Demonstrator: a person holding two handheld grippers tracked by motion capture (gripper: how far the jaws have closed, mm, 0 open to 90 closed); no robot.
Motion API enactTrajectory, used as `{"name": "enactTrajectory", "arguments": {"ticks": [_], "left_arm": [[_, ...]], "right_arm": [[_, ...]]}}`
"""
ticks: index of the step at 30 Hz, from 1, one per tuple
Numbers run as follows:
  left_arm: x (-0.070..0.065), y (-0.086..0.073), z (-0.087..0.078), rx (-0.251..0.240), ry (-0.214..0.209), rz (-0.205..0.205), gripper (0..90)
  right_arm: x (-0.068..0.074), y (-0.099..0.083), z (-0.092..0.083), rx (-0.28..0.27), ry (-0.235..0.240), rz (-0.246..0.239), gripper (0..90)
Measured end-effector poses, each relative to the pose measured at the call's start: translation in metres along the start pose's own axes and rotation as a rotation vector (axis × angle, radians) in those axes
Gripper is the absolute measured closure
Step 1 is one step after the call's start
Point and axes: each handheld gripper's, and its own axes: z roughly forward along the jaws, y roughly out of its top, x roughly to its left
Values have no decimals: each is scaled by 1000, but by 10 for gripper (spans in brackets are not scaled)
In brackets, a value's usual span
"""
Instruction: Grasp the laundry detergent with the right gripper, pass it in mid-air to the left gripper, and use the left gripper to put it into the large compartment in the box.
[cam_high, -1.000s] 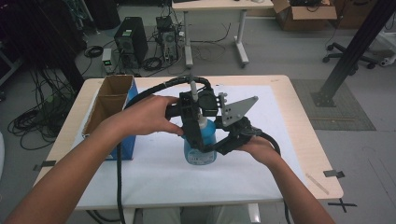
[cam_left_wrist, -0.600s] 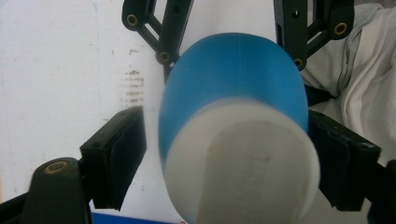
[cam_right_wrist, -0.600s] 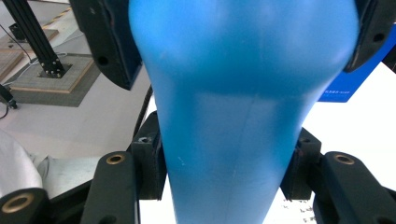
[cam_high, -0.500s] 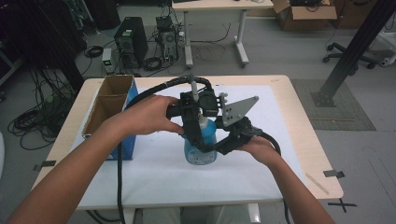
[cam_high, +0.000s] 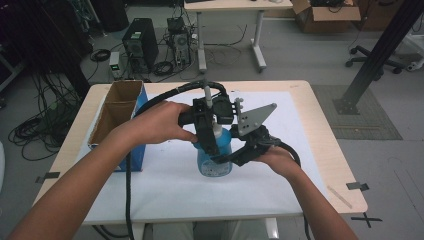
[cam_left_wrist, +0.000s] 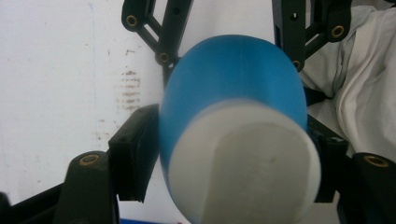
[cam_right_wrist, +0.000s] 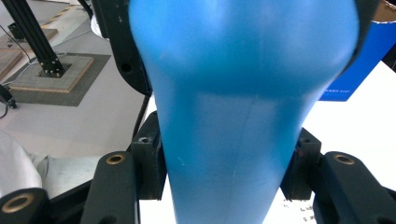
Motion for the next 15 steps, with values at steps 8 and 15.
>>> {"name": "enactTrajectory", "arguments": {"ticks": [8, 15], "left_arm": [[-1, 0, 2, -1, -8, 7, 373], [-2, 0, -4, -36, 15, -6, 378]], "right_arm": [[0, -2, 0, 6, -4, 0, 450], [-2, 0, -4, -14, 6, 44, 302]]}}
